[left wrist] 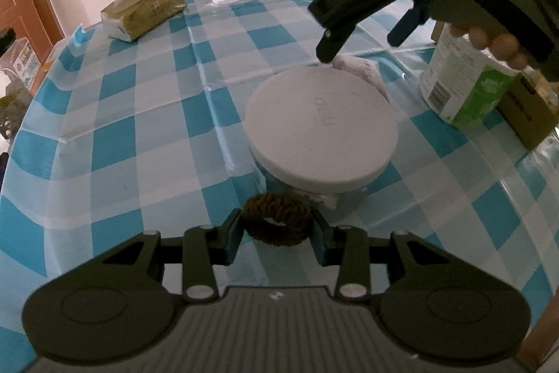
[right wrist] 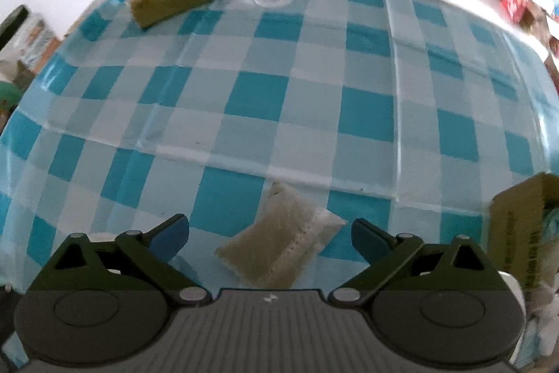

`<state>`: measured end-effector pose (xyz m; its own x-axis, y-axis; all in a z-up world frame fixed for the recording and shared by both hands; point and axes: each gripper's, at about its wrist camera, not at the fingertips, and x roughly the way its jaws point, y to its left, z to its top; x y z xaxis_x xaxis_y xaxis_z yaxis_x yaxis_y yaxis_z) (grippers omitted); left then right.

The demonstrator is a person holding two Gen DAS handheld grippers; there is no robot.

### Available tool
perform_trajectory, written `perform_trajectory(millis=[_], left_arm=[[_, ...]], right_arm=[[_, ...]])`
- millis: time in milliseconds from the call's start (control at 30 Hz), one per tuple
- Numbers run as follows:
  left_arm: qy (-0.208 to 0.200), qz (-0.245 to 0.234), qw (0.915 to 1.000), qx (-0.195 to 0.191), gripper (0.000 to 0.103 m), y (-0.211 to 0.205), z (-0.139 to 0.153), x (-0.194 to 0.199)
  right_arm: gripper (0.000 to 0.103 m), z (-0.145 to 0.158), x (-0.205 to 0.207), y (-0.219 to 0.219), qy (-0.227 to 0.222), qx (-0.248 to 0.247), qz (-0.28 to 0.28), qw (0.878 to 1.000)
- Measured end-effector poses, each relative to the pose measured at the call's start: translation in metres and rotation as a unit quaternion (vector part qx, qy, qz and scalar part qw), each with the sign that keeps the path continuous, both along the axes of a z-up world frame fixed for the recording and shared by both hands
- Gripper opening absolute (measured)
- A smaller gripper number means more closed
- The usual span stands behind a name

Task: Organize soft objects
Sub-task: 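Grasp the tan fabric pouch with the right tool while the left tool holds the ring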

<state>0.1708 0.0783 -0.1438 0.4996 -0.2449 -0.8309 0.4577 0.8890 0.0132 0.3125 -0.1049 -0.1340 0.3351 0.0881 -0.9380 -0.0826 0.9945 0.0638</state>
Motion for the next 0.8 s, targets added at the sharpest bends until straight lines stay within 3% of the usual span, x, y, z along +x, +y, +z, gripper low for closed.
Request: perform_trajectory(millis=[333, 567, 667, 733, 800], left_arm=[[0.004, 0.001, 1.0, -0.007, 0.039, 0.002, 0.0, -0.001], [0.006, -0.006, 0.9999, -0.007, 0.039, 0.0, -0.002, -0.002], [0.005, -0.009, 0.9999, -0.007, 0.039, -0.001, -0.001, -0.002], [0.004, -0.011, 0.9999, -0.007, 0.039, -0.001, -0.001, -0.004], [0.004, -0.012, 0.9999, -0.008, 0.039, -0.001, 0.0, -0.004]], right_arm=[[0.087, -0.033, 0.02, -0.005, 0.074, 0.013, -0.056, 0.996], [0.083, -0.037, 0.019, -0.003, 0.071, 0.01, -0.058, 0.996], [0.074, -0.035, 0.019, -0.003, 0.065, 0.004, -0.056, 0.996], [0.061, -0.034, 0.018, -0.003, 0.062, -0.002, -0.055, 0.997], [0.055, -0.031, 0.016, -0.003, 0.058, -0.002, -0.052, 0.997]])
